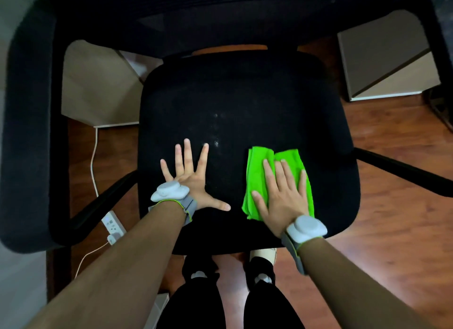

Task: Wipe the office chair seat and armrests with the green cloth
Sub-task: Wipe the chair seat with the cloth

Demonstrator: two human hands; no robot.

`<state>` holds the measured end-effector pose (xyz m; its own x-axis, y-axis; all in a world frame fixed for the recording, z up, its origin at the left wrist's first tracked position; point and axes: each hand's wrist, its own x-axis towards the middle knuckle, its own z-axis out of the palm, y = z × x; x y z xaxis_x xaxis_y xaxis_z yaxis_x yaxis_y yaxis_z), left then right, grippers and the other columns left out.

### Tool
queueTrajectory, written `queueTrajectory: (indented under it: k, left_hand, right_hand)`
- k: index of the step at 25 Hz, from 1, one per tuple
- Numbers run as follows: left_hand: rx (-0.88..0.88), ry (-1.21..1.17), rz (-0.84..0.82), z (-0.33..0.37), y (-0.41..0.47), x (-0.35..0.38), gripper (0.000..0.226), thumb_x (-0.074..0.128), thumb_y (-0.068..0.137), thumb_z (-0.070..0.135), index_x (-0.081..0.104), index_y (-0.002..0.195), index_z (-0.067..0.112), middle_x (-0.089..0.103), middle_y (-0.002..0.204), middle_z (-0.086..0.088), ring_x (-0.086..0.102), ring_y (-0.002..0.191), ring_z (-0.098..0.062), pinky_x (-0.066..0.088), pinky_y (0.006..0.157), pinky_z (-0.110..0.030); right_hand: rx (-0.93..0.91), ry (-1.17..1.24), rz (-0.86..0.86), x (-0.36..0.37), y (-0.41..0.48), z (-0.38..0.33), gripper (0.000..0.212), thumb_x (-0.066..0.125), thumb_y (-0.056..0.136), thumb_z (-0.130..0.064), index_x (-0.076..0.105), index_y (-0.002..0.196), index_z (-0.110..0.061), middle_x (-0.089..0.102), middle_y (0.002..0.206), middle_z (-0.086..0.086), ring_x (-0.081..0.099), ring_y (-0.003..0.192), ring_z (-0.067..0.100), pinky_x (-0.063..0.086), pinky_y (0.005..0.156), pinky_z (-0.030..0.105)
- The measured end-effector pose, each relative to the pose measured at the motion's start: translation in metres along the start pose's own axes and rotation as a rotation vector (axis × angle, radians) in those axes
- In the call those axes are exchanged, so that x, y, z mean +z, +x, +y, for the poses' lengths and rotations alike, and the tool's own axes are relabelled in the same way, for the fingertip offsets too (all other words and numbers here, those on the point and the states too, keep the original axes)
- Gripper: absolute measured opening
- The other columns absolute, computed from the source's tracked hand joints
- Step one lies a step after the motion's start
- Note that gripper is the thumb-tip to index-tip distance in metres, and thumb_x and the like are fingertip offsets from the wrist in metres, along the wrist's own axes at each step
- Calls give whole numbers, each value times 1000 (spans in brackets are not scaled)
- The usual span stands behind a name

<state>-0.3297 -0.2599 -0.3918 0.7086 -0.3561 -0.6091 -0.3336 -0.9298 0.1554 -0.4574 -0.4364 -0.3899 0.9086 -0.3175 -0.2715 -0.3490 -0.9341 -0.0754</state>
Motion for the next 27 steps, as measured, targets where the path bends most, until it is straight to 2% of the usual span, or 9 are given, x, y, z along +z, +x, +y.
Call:
queueTrajectory:
  k: [2, 4, 6, 9, 13, 18, 23, 27]
  left_hand:
    - [-1, 0, -4, 1, 0, 0, 158, 43, 9, 97, -39, 133, 42, -56, 137, -1, -50, 128, -21, -43, 89, -49]
    - [-5, 5, -10, 0, 1, 0, 159, 42, 9, 98, -39, 133, 42, -55, 138, -2, -50, 128, -21, -43, 88, -50]
    - [-5, 9, -19, 1, 2, -1, 158, 43, 10, 98, -40, 133, 41, -56, 137, -2, -51, 127, -22, -44, 87, -50]
    - [3, -3, -43, 1, 1, -2, 158, 45, 12, 97, -41, 131, 42, -57, 136, -2, -53, 125, -21, -44, 87, -49]
    - [8, -3, -47, 2, 1, -2, 158, 46, 13, 96, -42, 131, 41, -57, 136, -3, -54, 124, -22, -44, 87, -50]
    - [3, 5, -30, 0, 2, 1, 158, 45, 13, 98, -39, 134, 40, -54, 139, -4, -51, 127, -23, -40, 90, -52]
    - [-8, 47, 18, 1, 3, 7, 157, 38, 12, 99, -37, 136, 38, -50, 142, -6, -46, 131, -25, -37, 93, -54]
    - [-13, 47, 29, -1, 3, 8, 158, 37, 11, 99, -36, 137, 38, -50, 142, -6, -46, 131, -25, -38, 93, -55]
  right_hand:
    - [1, -23, -4, 1, 0, 5, 73, 23, 88, -60, 7, 149, -22, 27, 154, 6, 16, 146, 22, -4, 115, 49]
    - [66, 46, 6, -2, 37, 8, 75, 22, 89, -59, -1, 149, -22, 12, 159, 5, 2, 147, 22, -7, 116, 48]
    - [128, 96, 3, -7, 56, 7, 75, 24, 90, -58, -2, 149, -20, 5, 159, 6, -4, 147, 22, -7, 117, 49]
    - [125, 74, 16, -4, 37, 10, 74, 27, 89, -58, 5, 149, -20, 16, 158, 8, 5, 147, 22, -4, 117, 50]
    - [83, 66, -10, -8, 59, 17, 74, 24, 90, -58, -3, 149, -21, 9, 159, 6, -2, 147, 21, -7, 116, 50]
    - [63, 64, -2, -4, 43, 12, 74, 20, 87, -59, 2, 149, -22, 18, 157, 6, 4, 147, 20, -7, 115, 49]
    - [59, 76, 37, -11, 116, 13, 73, 22, 89, -58, -1, 149, -23, 9, 159, 3, 0, 147, 20, -7, 115, 50]
    - [41, 73, 72, -5, 116, 10, 73, 24, 88, -58, 7, 149, -22, 17, 158, 8, 6, 147, 21, -8, 115, 50]
